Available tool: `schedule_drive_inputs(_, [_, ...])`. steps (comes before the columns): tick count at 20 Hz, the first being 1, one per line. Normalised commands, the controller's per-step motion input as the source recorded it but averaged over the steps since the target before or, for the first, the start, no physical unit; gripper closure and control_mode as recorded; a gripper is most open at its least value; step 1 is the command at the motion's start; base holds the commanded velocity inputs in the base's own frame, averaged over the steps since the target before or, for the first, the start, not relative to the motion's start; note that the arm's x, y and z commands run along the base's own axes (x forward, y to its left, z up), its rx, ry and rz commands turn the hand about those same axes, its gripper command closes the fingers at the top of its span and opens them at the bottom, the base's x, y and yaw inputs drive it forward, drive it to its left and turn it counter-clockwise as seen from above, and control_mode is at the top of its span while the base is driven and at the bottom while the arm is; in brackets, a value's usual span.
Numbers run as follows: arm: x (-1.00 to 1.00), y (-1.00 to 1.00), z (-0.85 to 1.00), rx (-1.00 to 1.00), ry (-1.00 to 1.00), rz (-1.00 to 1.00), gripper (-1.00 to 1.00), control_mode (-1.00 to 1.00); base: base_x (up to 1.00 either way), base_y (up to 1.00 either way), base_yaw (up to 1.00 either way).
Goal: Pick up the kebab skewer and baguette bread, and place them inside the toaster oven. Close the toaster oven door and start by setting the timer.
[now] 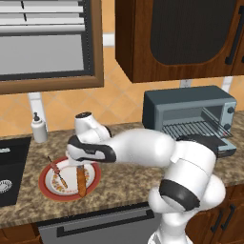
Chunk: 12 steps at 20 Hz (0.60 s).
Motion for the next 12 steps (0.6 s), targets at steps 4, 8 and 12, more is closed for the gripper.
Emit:
schedule_drive_inputs(4, [0.07, 0.36, -0.13, 0.0, 0.0, 0.0, -1.0, -1.0, 0.0, 0.0, 0.0])
schedule_drive_inputs(8, [0.0, 0.09, -0.27, 0.0, 0.0, 0.0, -1.0, -1.0, 0.0, 0.0, 0.0])
schedule_drive_inputs(12, [0.0, 0.06, -0.46, 0.0, 0.0, 0.0, -1.0, -1.0, 0.0, 0.0, 0.0])
